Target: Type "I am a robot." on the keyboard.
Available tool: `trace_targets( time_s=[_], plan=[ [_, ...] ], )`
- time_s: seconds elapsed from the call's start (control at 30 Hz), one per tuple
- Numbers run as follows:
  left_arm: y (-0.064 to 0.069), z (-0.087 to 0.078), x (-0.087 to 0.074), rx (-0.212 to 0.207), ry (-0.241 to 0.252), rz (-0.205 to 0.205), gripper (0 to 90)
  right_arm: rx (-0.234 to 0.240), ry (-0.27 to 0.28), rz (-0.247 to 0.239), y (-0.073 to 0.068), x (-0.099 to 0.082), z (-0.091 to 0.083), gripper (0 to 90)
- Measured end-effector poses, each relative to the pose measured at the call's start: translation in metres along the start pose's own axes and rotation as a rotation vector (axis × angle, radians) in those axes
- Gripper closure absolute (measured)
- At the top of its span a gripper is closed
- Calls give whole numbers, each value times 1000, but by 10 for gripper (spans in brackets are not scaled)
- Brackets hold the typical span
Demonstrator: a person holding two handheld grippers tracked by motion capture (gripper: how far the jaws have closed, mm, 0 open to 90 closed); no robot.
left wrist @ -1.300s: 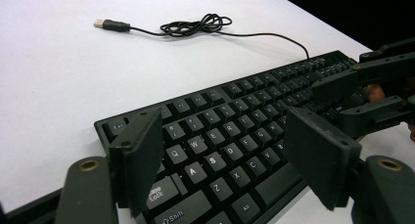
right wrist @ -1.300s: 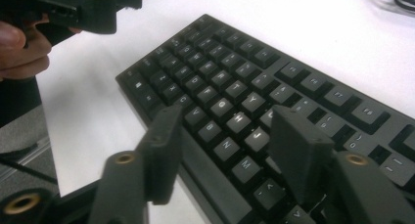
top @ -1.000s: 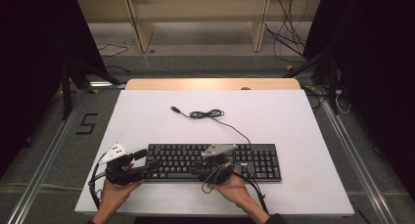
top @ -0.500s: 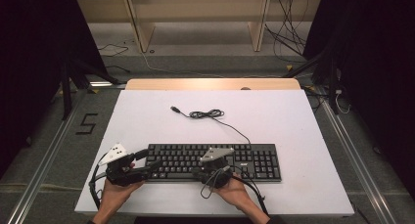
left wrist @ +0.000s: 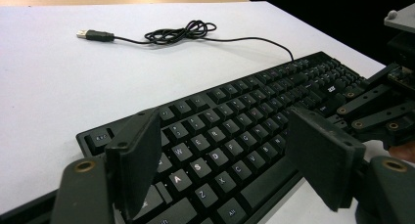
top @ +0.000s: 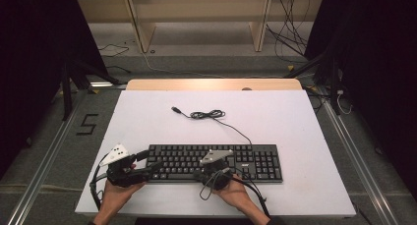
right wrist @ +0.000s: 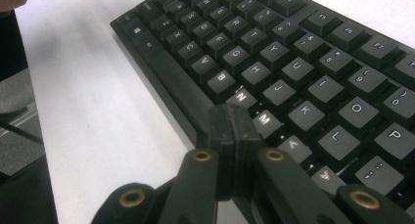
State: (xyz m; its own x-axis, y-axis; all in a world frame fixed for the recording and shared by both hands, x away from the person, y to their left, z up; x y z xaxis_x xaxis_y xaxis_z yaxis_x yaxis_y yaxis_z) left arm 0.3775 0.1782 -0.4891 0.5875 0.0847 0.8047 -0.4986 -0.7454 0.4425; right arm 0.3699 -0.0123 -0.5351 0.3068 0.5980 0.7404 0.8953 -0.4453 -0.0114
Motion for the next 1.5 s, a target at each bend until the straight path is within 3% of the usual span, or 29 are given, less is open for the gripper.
trace_targets(
  time_s=[0.47,0.73,0.83,1.07,1.5],
  plan=[
    [-1,1,0,5,-1,-5,290,-6,-4,1,-1,-2,1,897],
    [-4,3,-2,20,-13,-12,295,16,46,30,1,5,-6,771],
    [-6,4,-3,35,-26,-16,310,19,59,31,0,7,-10,685],
    [-11,7,-7,60,-66,-28,443,6,96,58,4,10,-21,528],
    [-17,17,-16,94,-140,-27,651,-34,125,73,10,10,-31,405]
  ],
)
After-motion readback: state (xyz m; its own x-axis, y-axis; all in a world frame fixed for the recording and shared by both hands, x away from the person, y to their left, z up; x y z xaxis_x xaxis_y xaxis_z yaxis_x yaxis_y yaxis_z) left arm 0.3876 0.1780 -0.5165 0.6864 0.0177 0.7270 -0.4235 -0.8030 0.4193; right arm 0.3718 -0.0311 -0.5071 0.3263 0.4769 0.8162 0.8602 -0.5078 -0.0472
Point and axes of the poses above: each handheld gripper's, and its own axes: z roughly forward along the jaws, x roughly out of its top, y roughly to its right, the point moved 8 cm from there along z, roughly forward along the jaws, and after that the axes turned 13 degrees about -z, right-handed, at the moved point
